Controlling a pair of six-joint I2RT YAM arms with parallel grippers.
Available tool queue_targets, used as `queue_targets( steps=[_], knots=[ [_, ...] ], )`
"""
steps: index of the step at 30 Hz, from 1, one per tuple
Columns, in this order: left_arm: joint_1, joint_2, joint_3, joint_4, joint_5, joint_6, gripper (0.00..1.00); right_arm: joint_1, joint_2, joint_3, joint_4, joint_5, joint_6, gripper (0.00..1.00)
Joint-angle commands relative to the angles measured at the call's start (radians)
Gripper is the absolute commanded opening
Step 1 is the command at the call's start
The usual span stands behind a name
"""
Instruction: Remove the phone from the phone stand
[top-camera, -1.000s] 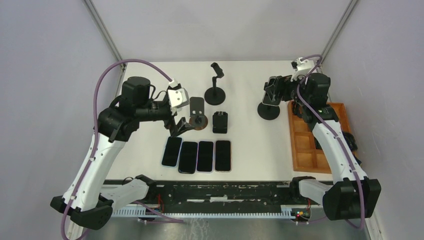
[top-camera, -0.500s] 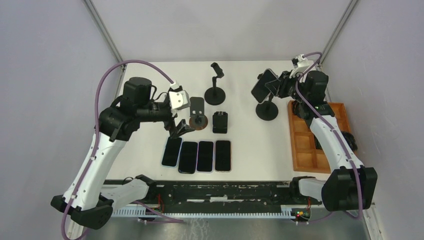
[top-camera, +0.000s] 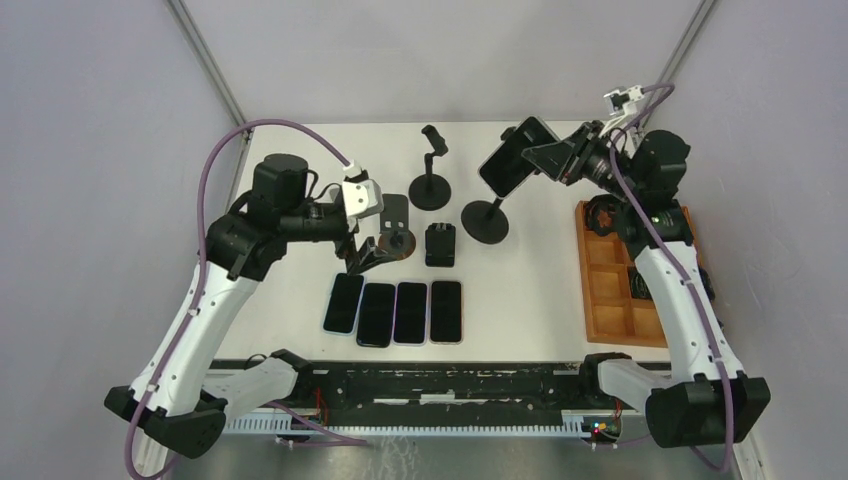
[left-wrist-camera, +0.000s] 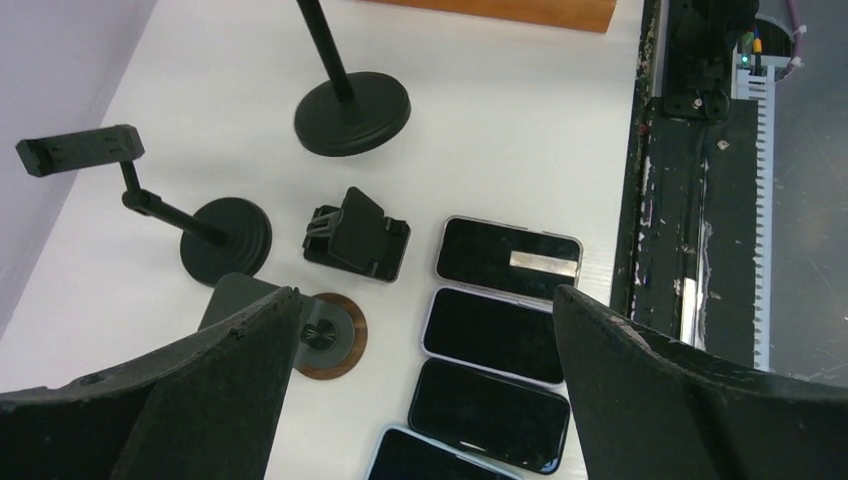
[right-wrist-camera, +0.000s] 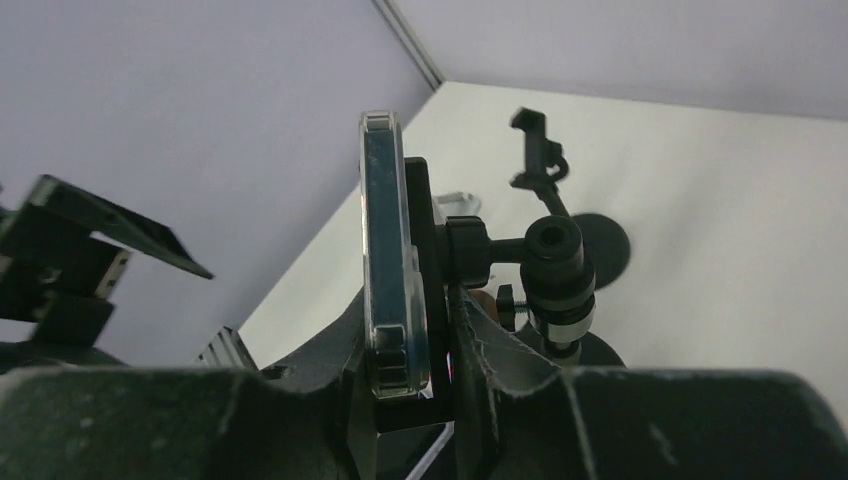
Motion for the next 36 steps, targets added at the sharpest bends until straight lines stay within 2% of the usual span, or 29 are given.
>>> queue_targets(
  steps=[1,5,10,12,15,17,21,25,28,36],
  knots=[
    [-0.002,0.009,0.002,0.103,0.061,-0.06,1.0,-0.003,-0.105,0.154,0.215,-0.098,0.132,0.0],
    [-0.002,-0.009,-0.023,0.189,0.086,-0.085,1.0,0.014,-0.144,0.111,0.385,-0.169,0.304,0.0],
    [-0.001,-0.091,-0.158,0.501,0.134,-0.213,1.0,0.079,-0.153,0.017,0.697,-0.247,0.529,0.0],
    [-0.002,-0.071,-0.157,0.564,0.125,-0.262,1.0,0.123,-0.146,0.004,0.745,-0.245,0.56,0.0],
    [-0.001,0.002,-0.085,0.55,0.152,-0.317,1.0,0.22,-0.127,0.01,0.748,-0.229,0.54,0.0],
    [-0.001,0.032,-0.055,0.548,0.252,-0.39,1.0,0.289,-0.106,0.015,0.73,-0.212,0.522,0.0],
    [-0.003,0.034,-0.09,0.65,0.361,-0.545,1.0,0.395,-0.07,0.004,0.777,-0.182,0.527,0.0],
    [-0.003,0.019,-0.111,0.675,0.355,-0.562,1.0,0.476,-0.043,0.0,0.786,-0.154,0.506,0.0],
    [-0.004,0.023,-0.117,0.707,0.402,-0.622,1.0,0.52,-0.013,0.004,0.779,-0.136,0.485,0.0],
    [-0.009,0.022,-0.162,0.707,0.496,-0.658,1.0,0.629,0.066,0.033,0.806,-0.085,0.457,0.0]
  ],
)
